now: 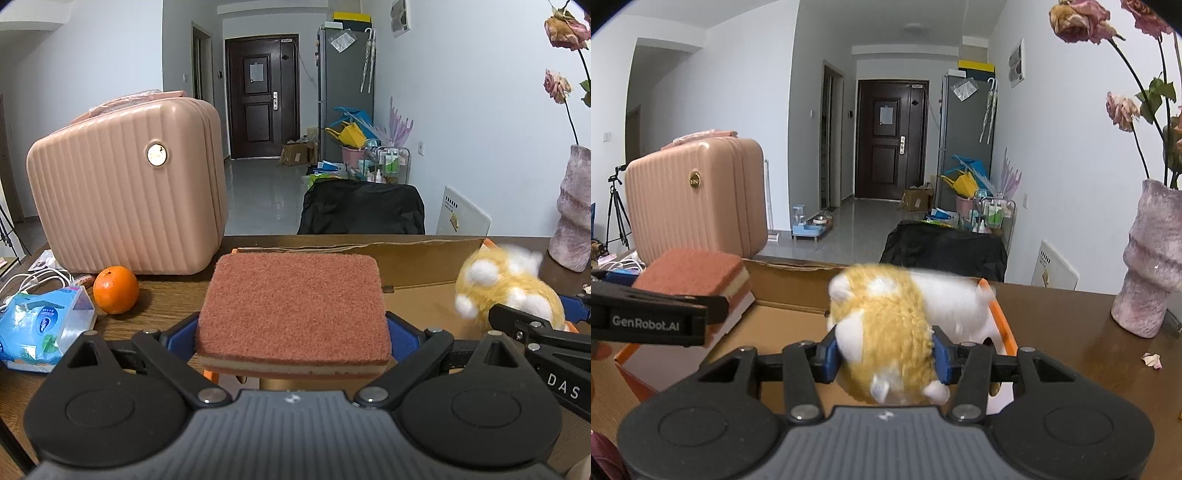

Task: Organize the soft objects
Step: 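Open the left tool to drop the sponge in the box while the right tool drops the plush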

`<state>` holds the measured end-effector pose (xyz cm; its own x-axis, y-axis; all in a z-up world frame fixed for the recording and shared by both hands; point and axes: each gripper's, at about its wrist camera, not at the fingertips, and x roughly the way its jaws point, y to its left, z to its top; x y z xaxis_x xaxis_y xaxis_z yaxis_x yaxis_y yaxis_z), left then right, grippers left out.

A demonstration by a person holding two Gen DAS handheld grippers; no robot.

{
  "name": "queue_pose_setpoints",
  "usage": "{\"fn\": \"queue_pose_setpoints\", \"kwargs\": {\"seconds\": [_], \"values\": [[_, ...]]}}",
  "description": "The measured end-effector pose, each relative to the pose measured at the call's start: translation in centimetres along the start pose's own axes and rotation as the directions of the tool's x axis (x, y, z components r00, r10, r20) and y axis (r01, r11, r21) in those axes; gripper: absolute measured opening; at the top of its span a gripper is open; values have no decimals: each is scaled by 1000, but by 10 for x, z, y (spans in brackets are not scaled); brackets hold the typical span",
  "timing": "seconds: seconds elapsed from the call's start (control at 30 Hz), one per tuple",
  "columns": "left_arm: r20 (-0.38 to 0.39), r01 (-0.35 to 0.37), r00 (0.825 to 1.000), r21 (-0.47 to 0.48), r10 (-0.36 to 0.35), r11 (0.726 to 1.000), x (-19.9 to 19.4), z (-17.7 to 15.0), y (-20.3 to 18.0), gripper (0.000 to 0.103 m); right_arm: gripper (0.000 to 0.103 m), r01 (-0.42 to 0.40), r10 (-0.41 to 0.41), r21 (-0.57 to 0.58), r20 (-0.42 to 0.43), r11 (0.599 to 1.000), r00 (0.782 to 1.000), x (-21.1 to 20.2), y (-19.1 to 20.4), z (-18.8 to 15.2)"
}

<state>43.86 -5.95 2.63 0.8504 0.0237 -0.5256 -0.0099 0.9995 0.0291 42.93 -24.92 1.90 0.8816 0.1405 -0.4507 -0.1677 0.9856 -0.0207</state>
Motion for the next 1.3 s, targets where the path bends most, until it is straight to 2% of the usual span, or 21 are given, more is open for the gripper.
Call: {"fn": "queue_pose_setpoints", "kwargs": {"seconds": [0.03, 0.07, 0.1, 0.17, 0.23, 0.3, 0.37, 0.53, 0.8, 1.3], "values": [[-1, 3, 1000, -1, -3, 1000, 0, 0, 0, 99, 49, 1, -1, 2, -3, 1000, 1000, 1, 0, -1], [-1, 4, 1000, -2, -4, 1000, 0, 0, 1, 100, 54, 7, -7, 4, -5, 1000, 1000, 2, 1, -1], [-2, 5, 1000, -5, -5, 1000, 0, 0, 2, 101, 68, 18, -18, 5, -5, 1000, 1000, 3, 1, -1], [-7, 8, 1000, -14, -9, 1000, 0, 1, 4, 102, 79, 16, -16, 12, -8, 1000, 1000, 3, -1, -2], [-8, 6, 1000, -21, -6, 1000, 0, 1, 5, 103, 83, 34, -34, 13, -3, 999, 999, 3, -1, -1], [-12, 8, 1000, -28, -8, 1000, 1, 1, 8, 103, 96, 43, -43, 23, -7, 999, 999, 4, -3, -1], [-19, 7, 1000, -36, -8, 999, 1, 2, 9, 103, 103, 57, -56, 37, -15, 998, 998, 5, -5, -1], [-23, 11, 1000, -36, -12, 999, 0, 2, 10, 103, 103, 70, -68, 62, -35, 996, 997, 5, -10, 1], [-18, 10, 1000, -2, -10, 1000, -10, 8, 3, 103, 103, 80, -80, 61, -14, 995, 997, -11, -13, 6], [23, -8, 1000, 11, 7, 1000, -57, 14, 8, 103, 103, 83, -85, 48, 35, 995, 996, -57, -15, 9]]}}
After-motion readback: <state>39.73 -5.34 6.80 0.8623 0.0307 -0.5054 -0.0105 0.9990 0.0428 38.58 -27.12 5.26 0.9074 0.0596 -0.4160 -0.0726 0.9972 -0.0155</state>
